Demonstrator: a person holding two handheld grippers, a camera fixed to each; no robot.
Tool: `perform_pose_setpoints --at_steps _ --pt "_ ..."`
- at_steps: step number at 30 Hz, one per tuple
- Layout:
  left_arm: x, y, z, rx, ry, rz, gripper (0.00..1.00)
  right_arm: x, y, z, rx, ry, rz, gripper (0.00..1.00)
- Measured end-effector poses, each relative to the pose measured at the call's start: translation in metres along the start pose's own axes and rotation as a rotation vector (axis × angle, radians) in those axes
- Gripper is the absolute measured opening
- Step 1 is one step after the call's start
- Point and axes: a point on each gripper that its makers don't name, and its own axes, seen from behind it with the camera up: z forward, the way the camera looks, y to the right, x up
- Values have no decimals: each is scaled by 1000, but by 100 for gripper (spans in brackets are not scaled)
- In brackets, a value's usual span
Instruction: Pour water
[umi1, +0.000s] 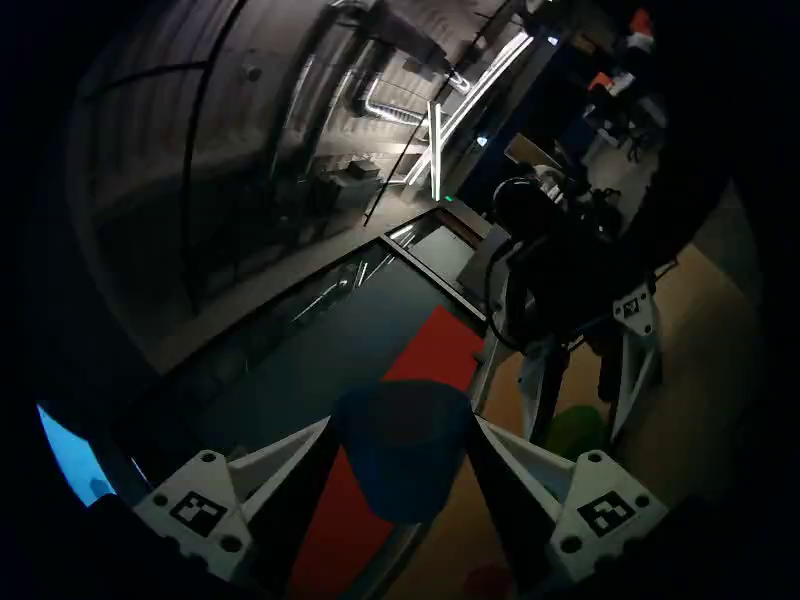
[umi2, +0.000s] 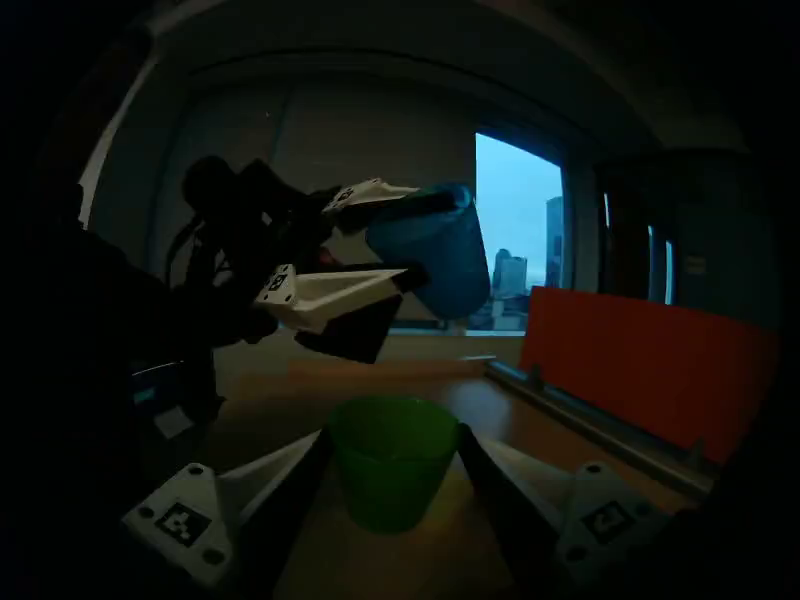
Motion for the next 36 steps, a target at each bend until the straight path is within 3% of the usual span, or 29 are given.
perform_pose_setpoints --at_steps 7,23,26,36 --pt "-8 -5 -2 15 -13 -215 85 1 1 1 -5 2 -2 100" --pt "-29 2 0 14 -59 -604 85 3 4 -1 -17 10 -2 100" --pt "-30 -1 0 22 -57 -634 85 3 4 -2 -19 12 -3 100" --pt "-35 6 1 21 -81 -666 86 5 5 -4 -27 15 -2 100"
